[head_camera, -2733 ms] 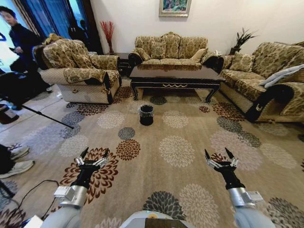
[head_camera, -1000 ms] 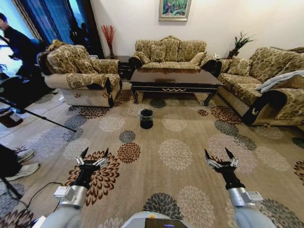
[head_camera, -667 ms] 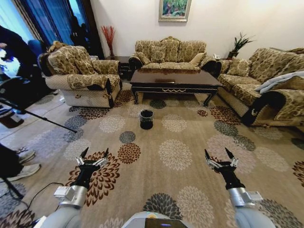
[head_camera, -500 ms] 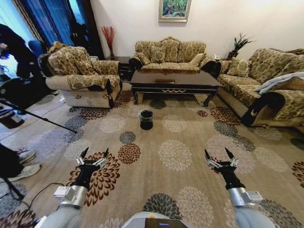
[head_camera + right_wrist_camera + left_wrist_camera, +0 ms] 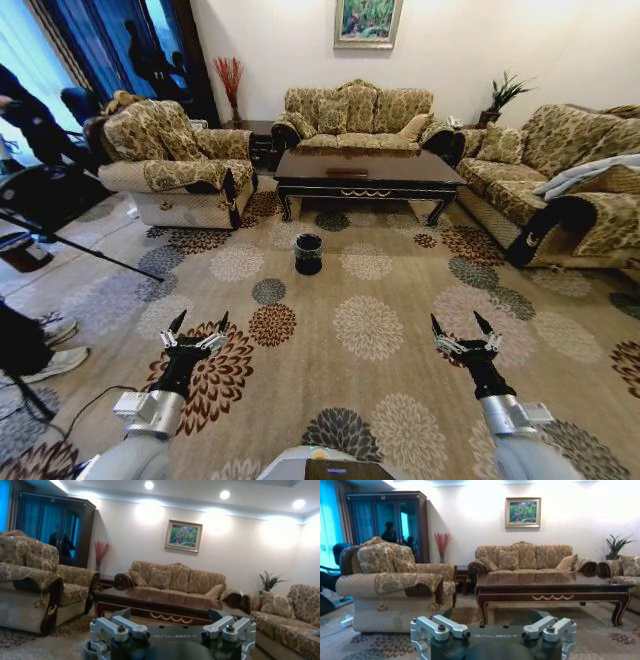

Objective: Move to the front of the table and pick up the trash from the floor, then place it into the trash bin.

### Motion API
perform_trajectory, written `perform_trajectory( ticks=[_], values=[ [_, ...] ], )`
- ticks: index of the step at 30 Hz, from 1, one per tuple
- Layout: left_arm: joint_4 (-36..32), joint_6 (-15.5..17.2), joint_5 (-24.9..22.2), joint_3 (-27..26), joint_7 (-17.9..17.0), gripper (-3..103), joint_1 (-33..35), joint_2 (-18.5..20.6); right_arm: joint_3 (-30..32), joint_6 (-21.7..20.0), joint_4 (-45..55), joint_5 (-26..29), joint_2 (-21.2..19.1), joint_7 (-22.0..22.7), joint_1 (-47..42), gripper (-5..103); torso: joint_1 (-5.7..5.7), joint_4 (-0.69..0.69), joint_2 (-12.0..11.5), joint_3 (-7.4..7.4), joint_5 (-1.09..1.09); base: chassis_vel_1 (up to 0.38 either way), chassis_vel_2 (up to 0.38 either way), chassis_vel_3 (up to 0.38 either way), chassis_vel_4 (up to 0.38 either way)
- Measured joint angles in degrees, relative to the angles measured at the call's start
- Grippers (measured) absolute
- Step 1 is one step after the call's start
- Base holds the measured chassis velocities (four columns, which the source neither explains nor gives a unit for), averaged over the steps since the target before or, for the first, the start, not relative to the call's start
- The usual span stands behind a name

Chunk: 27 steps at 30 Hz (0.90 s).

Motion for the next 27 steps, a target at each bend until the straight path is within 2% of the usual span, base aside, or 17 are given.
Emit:
perform_trajectory(
  ticks=[8,27],
  values=[
    [0.0,0.0,0.0,0.0,0.0,100,0.0,0.0,0.0,0.0,0.0,0.0,0.0,0.0,0.0,100,0.56,-0.01,1.19,0.63,0.0,0.0,0.0,0.0,0.0],
    [0.0,0.0,0.0,0.0,0.0,100,0.0,0.0,0.0,0.0,0.0,0.0,0.0,0.0,0.0,100,0.4,-0.01,0.8,0.41,0.0,0.0,0.0,0.0,0.0]
  ],
)
